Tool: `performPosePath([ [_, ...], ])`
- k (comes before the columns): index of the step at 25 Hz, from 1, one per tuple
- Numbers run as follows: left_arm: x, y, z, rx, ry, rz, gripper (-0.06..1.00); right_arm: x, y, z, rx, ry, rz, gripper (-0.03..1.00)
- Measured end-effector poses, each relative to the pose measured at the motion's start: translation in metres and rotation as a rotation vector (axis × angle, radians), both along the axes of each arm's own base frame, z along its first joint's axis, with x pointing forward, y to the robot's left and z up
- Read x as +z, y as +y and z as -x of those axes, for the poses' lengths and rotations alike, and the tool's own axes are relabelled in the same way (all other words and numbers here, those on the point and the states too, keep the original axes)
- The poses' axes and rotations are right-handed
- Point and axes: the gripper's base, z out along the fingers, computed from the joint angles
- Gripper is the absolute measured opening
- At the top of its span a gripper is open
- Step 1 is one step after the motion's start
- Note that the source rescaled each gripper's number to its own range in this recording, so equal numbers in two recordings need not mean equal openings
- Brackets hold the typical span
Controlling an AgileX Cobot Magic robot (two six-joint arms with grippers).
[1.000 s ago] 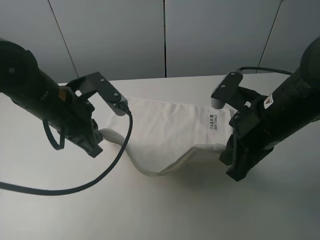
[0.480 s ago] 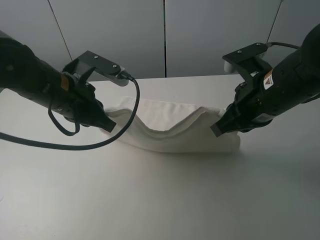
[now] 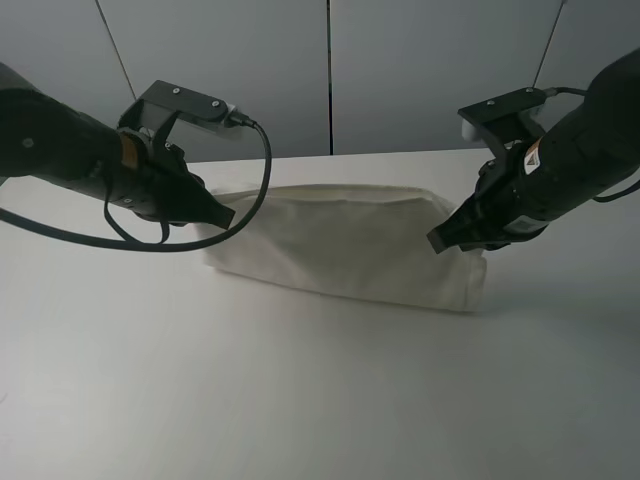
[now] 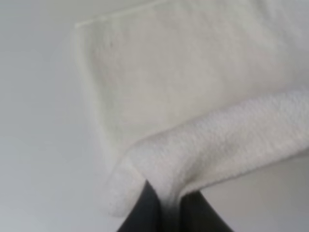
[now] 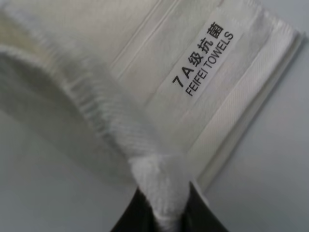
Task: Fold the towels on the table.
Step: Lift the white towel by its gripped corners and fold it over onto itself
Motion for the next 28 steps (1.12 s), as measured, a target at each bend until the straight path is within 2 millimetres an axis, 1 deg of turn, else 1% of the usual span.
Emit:
performPosePath([
  [3,-0.009,0.005,-0.007,0.022,0.007,0.004,0.00,-0.007,0.002,-0.007,0.020,-0.027,0.006,0.00],
  [10,-0.016,0.000,-0.018,-0.013,-0.067,0.045,0.00,-0.026,0.009,-0.021,0.052,-0.081,-0.001,0.00],
  [14,-0.024,-0.004,-0.022,-0.040,-0.087,0.050,0.00,-0.035,0.005,-0.028,-0.011,-0.073,-0.024,0.00],
  [20,-0.043,-0.005,-0.028,-0.048,-0.075,0.051,0.00,-0.036,-0.007,-0.037,-0.072,-0.101,-0.046,0.00],
  [22,-0.044,-0.004,-0.031,-0.043,-0.087,0.063,0.00,-0.037,-0.010,-0.038,-0.081,-0.102,-0.047,0.00],
  [25,-0.046,0.004,-0.036,-0.020,-0.093,0.068,0.00,-0.041,-0.010,-0.041,-0.085,-0.109,-0.056,0.00],
  [27,-0.047,0.008,-0.039,-0.005,-0.096,0.070,0.02,-0.043,-0.009,-0.043,-0.082,-0.121,-0.065,0.00],
  [28,-0.048,0.011,-0.040,0.003,-0.098,0.071,0.04,-0.044,-0.008,-0.044,-0.082,-0.128,-0.072,0.00],
])
